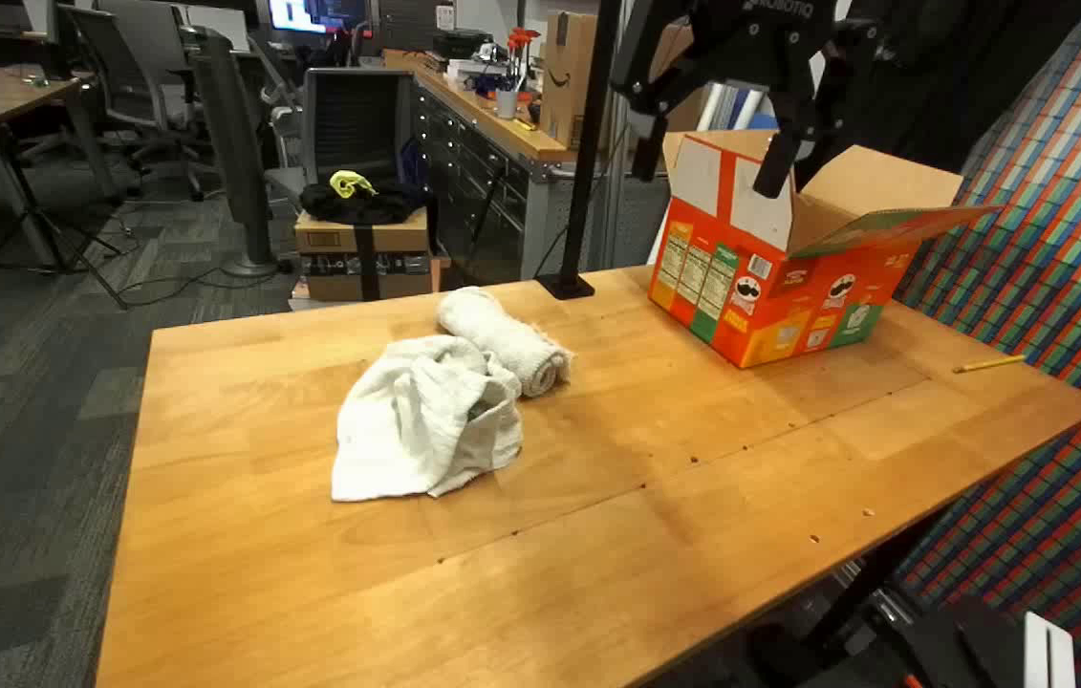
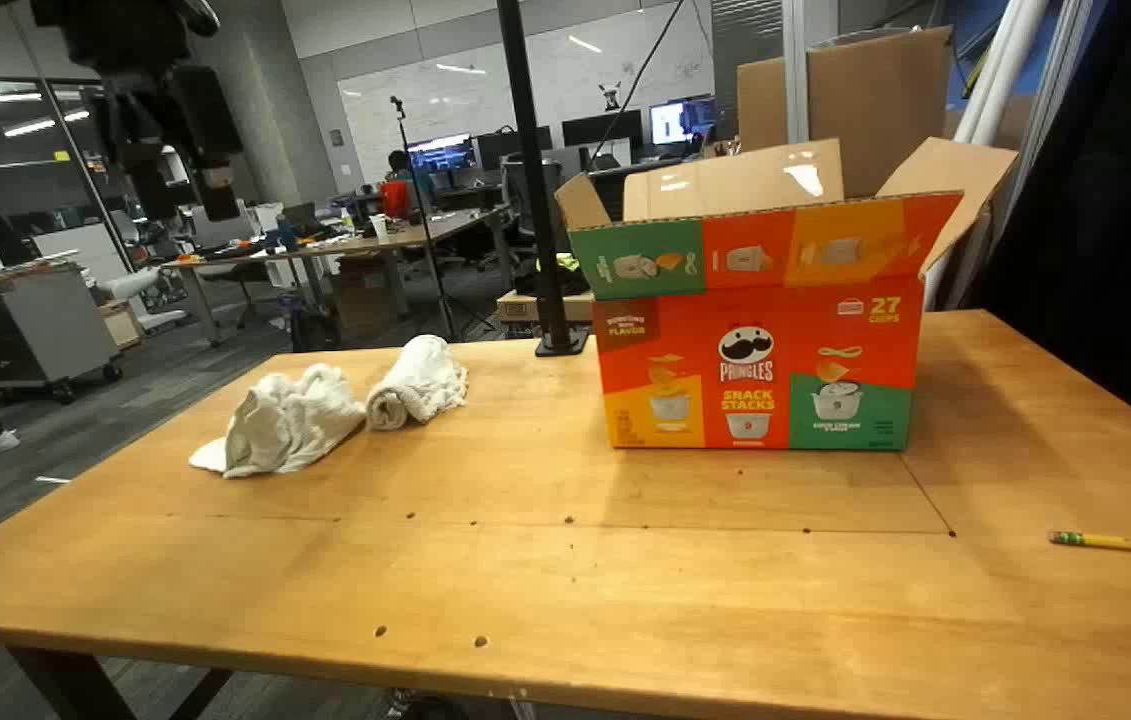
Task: Put the white cloth in the box
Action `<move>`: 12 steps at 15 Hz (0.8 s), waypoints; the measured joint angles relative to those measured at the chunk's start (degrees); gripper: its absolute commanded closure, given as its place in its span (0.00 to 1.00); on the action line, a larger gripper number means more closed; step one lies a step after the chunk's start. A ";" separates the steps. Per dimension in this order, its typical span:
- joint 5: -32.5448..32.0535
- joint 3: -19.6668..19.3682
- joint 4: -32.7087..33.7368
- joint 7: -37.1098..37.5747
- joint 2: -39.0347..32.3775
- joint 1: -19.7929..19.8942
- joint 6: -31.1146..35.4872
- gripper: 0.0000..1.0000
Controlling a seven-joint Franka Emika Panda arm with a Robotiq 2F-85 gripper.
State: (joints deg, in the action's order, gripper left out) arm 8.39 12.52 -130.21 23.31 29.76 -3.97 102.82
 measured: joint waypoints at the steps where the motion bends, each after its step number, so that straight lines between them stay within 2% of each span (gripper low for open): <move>1: 0.00 0.00 0.39 0.00 0.03 0.00 0.00 0.00; 12: 0.00 0.00 0.88 0.00 0.54 0.00 0.00 0.00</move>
State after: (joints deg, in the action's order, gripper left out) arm 8.39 12.52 -129.33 23.31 30.30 -3.97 102.82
